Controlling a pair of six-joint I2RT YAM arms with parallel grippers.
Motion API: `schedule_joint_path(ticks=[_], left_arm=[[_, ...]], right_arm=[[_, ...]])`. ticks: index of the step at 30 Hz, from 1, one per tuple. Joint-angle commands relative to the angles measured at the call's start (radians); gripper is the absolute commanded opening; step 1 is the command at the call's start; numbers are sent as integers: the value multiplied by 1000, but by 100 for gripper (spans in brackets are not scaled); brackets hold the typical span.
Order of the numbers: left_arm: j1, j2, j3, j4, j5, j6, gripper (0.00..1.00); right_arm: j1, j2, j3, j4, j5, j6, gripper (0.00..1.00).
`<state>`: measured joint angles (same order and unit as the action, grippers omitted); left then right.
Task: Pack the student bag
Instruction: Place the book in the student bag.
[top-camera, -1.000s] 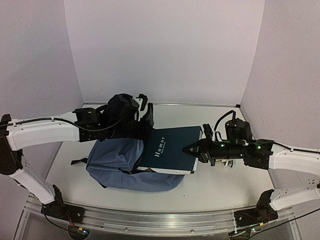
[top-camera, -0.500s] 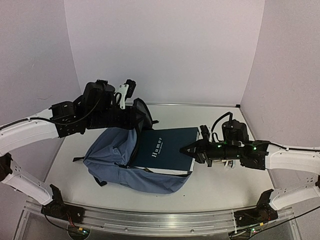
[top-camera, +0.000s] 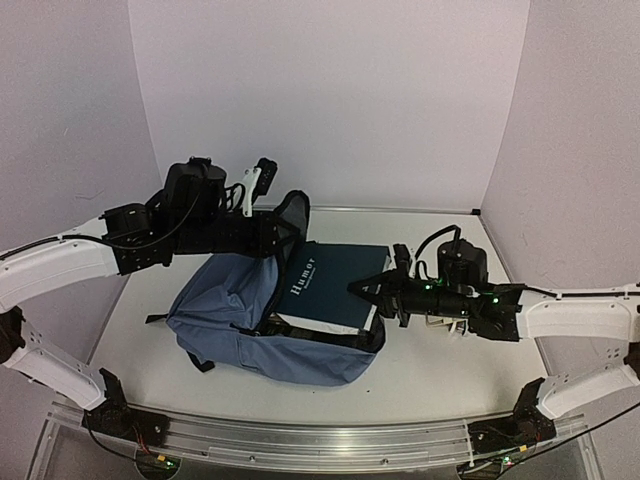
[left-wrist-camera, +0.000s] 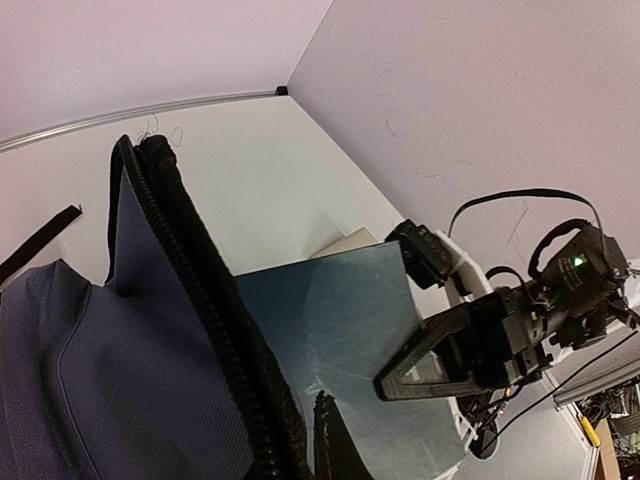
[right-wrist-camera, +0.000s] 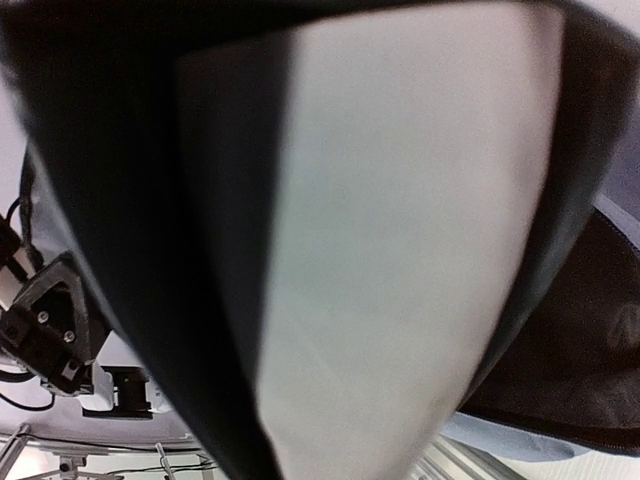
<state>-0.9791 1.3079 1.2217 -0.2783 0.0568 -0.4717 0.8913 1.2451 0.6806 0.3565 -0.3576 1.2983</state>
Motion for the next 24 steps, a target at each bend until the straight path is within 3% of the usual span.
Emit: schedule_joint_path(ticks=[1, 15, 20, 24], left_arm=[[-1, -15, 43, 124, 64, 1, 0], [10, 44, 14, 188, 140, -59, 0], [11, 50, -13, 214, 133, -86, 0], [20, 35, -53, 212, 87, -116, 0]], right_arm=[[0, 136, 94, 257, 3, -13, 0], [53, 596, 308, 386, 36, -140, 0], [63, 749, 408, 433, 18, -154, 14], [67, 759, 414, 434, 35, -176, 27]])
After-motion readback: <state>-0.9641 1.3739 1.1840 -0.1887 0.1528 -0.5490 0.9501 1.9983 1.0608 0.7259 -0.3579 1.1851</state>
